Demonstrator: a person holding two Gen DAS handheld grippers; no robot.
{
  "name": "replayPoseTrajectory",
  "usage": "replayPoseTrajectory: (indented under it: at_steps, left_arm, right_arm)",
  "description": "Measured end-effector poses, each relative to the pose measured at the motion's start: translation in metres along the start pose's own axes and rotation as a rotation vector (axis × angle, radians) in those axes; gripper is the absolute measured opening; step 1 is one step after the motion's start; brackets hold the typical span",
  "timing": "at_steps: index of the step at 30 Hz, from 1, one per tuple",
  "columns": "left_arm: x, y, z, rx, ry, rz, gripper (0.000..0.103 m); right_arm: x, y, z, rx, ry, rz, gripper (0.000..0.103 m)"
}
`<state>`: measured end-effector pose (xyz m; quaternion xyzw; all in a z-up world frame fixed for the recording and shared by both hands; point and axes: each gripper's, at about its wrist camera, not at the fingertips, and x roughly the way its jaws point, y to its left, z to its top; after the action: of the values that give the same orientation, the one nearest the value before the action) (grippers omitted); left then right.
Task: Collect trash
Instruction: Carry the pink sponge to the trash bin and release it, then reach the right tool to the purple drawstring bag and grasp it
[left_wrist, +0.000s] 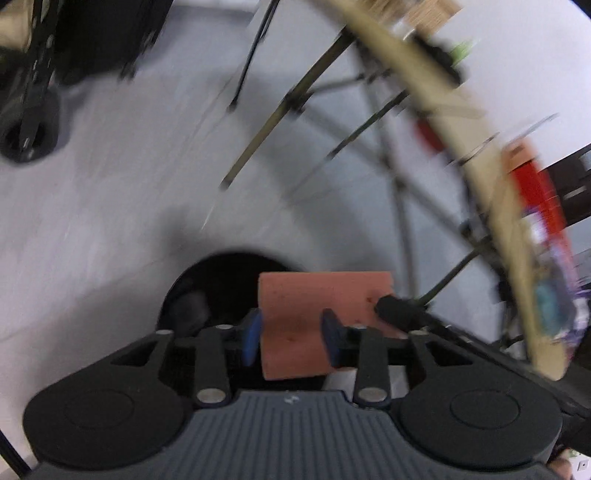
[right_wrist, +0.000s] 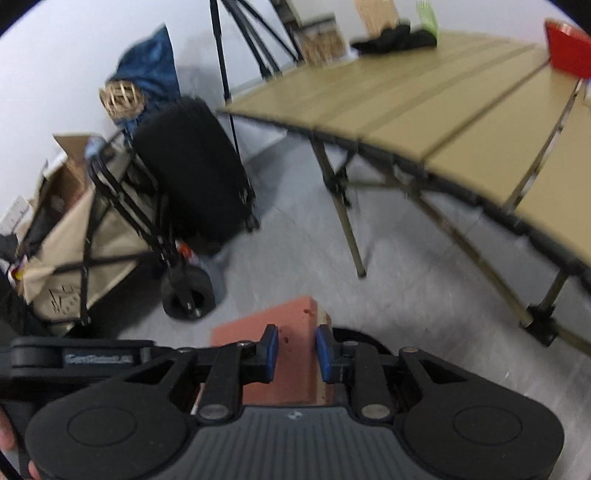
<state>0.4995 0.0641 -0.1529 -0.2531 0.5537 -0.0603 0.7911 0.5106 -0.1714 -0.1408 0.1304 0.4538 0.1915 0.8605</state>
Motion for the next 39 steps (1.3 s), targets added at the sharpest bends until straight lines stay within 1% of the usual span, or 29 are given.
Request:
replayPoseTrajectory:
  at_steps: [2, 4, 6, 9, 12, 14, 16, 18, 19, 22, 24, 26, 28, 30, 34, 36, 39]
  left_arm:
    - [0.009, 0.006, 0.0, -0.014, 0.026, 0.058, 0.044]
    - [0.01, 0.008, -0.001, 0.001, 0.016, 0.093, 0.056]
    - [0.009, 0.006, -0.004, 0.032, 0.002, 0.115, 0.063]
    - [0.013, 0.001, -0.008, 0.061, 0.014, 0.143, 0.067]
    - [0.027, -0.008, -0.01, 0.098, 0.043, 0.192, 0.068]
    - [0.036, -0.011, -0.009, 0.111, 0.061, 0.201, 0.069]
    - [0.038, -0.013, -0.01, 0.112, 0.063, 0.198, 0.074]
    - [0.036, -0.013, -0.01, 0.122, 0.052, 0.212, 0.075]
    - [0.035, -0.013, -0.011, 0.124, 0.05, 0.22, 0.078]
    - [0.036, -0.012, -0.012, 0.13, 0.063, 0.248, 0.079]
    - [0.036, -0.012, -0.015, 0.148, 0.068, 0.272, 0.081]
    - [0.034, -0.014, -0.017, 0.166, 0.072, 0.295, 0.082]
    - [0.025, -0.016, -0.019, 0.187, 0.043, 0.306, 0.083]
    - [0.013, -0.021, -0.024, 0.204, 0.014, 0.337, 0.083]
    - [-0.016, -0.035, -0.038, 0.236, -0.062, 0.364, 0.083]
    - [-0.036, -0.05, -0.045, 0.263, -0.115, 0.348, 0.084]
    - [-0.064, -0.082, -0.054, 0.311, -0.191, 0.299, 0.086]
  right_arm:
    - [0.018, -0.007, -0.005, -0.019, 0.037, -0.029, 0.026]
    - [0.033, -0.013, -0.011, -0.033, 0.064, -0.053, 0.028]
    - [0.04, -0.019, -0.016, -0.037, 0.086, -0.054, 0.029]
    - [0.049, -0.025, -0.025, -0.046, 0.12, -0.066, 0.033]
    - [0.06, -0.023, -0.033, -0.103, 0.174, -0.102, 0.041]
    - [0.067, -0.021, -0.038, -0.132, 0.202, -0.123, 0.052]
    - [0.069, -0.021, -0.04, -0.132, 0.211, -0.134, 0.063]
    - [0.068, -0.022, -0.04, -0.133, 0.22, -0.155, 0.064]
    - [0.068, -0.021, -0.04, -0.135, 0.224, -0.161, 0.066]
    - [0.065, -0.023, -0.042, -0.141, 0.234, -0.177, 0.071]
    - [0.064, -0.023, -0.042, -0.144, 0.239, -0.185, 0.072]
    - [0.06, -0.021, -0.042, -0.147, 0.233, -0.192, 0.073]
    - [0.054, -0.019, -0.039, -0.145, 0.222, -0.19, 0.074]
    - [0.043, -0.014, -0.036, -0.146, 0.206, -0.183, 0.074]
    - [0.002, 0.003, -0.03, -0.167, 0.132, -0.132, 0.074]
    - [-0.024, 0.012, -0.027, -0.183, 0.079, -0.109, 0.076]
    - [-0.074, 0.016, -0.022, -0.19, -0.033, -0.094, 0.077]
